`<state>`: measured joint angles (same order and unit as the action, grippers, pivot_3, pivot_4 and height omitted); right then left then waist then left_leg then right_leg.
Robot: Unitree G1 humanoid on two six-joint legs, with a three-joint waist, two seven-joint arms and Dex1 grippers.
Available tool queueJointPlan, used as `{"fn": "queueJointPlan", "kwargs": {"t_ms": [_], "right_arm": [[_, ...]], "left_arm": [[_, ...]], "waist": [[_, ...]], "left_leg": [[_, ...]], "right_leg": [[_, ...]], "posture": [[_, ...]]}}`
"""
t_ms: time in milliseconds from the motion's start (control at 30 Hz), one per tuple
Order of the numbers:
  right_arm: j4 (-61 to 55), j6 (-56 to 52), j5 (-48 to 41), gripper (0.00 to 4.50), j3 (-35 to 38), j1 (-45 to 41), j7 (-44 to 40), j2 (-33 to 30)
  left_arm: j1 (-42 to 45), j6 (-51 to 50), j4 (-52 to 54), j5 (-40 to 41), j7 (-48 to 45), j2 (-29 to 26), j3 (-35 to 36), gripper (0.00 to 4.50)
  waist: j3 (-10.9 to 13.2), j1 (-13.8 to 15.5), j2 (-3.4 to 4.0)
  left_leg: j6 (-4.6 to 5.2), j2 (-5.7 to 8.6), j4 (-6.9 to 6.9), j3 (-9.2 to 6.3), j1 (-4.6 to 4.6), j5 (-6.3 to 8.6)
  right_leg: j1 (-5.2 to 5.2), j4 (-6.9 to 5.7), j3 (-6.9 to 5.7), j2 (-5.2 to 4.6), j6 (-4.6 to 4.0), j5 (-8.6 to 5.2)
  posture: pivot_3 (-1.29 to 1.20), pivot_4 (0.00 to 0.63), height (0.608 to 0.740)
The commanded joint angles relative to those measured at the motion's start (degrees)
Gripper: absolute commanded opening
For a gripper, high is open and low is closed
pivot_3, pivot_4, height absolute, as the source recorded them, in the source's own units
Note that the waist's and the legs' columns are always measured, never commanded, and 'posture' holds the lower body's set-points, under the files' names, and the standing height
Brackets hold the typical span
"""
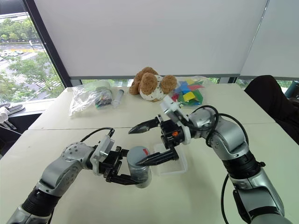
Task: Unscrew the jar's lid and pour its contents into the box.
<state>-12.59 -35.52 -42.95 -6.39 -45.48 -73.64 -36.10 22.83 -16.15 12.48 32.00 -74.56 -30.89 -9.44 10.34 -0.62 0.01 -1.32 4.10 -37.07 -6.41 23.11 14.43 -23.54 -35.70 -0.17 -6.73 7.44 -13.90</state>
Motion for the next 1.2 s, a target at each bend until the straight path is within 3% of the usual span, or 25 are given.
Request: {"fn": "queueJointPlan", "kwargs": {"t_ms": [33,267,500,733,1200], "right_arm": [[-3.2,-2.1,-3.2,4.47,5.8,1.4,6.3,0.7],[-9.9,-5.7,-2.5,4.47,4.4,4.8,14.5,1.9],[-8.0,-5.7,2.6,4.47,-0.4,2.6,18.9,4.6],[-4.4,-4.8,4.5,4.47,-1.3,-0.1,18.2,6.1],[1.0,1.8,8.2,4.47,-1.0,3.5,12.1,4.4]], "left_arm": [[-1.0,0.2,0.0,-0.5,4.4,0.1,3.2,2.47],[0.2,1.0,-2.2,-1.5,8.8,2.1,4.0,2.47],[1.3,1.4,-2.3,-1.5,8.9,3.5,3.0,2.47],[1.2,1.5,-1.4,-1.7,8.4,3.8,2.3,2.47],[0.2,1.5,0.3,-1.6,8.3,3.9,2.5,2.47]], "waist": [[0.0,0.0,0.0],[0.0,0.0,0.0],[0.0,-0.1,0.0],[0.0,-0.1,0.0],[0.0,-0.1,0.0]], "left_leg": [[0.0,0.0,0.0,-0.01,0.0,0.0],[-0.01,0.02,-0.01,0.0,0.01,-0.01],[-0.04,0.02,0.0,0.02,0.01,-0.02],[-0.04,0.04,-0.01,0.02,0.01,-0.03],[-0.05,0.04,-0.01,0.02,0.0,-0.03]], "right_leg": [[-0.01,-0.01,0.0,0.0,0.0,0.0],[-0.07,-0.13,0.0,-0.02,0.0,0.0],[-0.12,-0.22,0.01,-0.02,0.0,0.0],[-0.12,-0.23,0.01,-0.01,0.0,0.0],[-0.13,-0.25,0.01,0.0,0.0,0.0]], "posture": [[0.0,0.15,0.74],[0.0,0.15,0.74],[0.0,0.15,0.74],[0.0,0.15,0.74],[0.0,0.15,0.74]]}}
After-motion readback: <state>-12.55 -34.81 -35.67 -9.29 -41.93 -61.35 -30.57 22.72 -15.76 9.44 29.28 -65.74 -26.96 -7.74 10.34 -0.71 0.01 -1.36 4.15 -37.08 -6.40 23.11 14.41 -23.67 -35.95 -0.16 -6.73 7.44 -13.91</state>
